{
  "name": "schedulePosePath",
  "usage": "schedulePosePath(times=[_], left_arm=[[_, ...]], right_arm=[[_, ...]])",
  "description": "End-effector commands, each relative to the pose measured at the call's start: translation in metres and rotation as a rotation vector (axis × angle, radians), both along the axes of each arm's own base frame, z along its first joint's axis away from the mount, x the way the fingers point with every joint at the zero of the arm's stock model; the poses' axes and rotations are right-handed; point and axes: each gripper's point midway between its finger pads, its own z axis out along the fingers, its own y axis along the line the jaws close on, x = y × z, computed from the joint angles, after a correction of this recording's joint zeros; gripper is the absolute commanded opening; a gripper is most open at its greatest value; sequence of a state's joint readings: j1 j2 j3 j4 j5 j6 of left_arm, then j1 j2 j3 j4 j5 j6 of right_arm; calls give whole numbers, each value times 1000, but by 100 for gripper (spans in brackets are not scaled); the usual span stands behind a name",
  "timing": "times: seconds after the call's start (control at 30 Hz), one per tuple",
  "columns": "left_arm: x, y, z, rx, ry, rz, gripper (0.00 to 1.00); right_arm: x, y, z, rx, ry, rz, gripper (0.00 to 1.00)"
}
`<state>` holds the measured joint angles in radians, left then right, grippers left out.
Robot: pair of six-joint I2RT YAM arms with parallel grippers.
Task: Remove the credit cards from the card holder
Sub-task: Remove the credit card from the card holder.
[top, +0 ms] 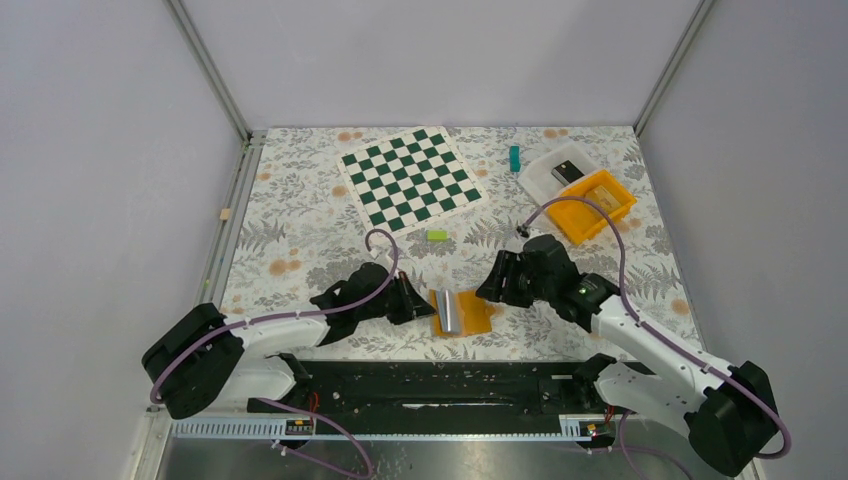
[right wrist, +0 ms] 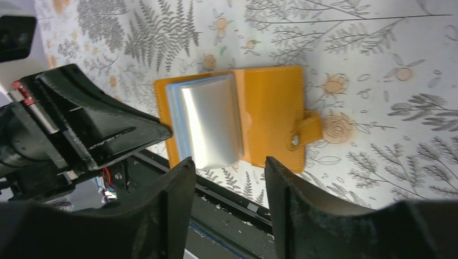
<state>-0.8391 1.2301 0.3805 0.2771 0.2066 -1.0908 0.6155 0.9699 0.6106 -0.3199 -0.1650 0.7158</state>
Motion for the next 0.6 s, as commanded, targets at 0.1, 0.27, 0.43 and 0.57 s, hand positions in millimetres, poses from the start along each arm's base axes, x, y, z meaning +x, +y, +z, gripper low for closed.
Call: schedulePosePath(times=[0.1, 0.27, 0.43, 0.57], left_arm=[[4, -16, 21, -38, -51, -30, 0], [2, -14, 19, -24, -47, -30, 0], [1, -13, 16, -13, -42, -28, 0], [1, -14, 16, -14, -42, -31, 0]], right_arm=[[-7, 37, 5, 31, -4, 97, 60], [-12, 54, -15, -13, 37, 142, 64], [-11, 66, -27, -14, 70, 155, 65], [-14, 78, -28, 25, 81, 185, 66]])
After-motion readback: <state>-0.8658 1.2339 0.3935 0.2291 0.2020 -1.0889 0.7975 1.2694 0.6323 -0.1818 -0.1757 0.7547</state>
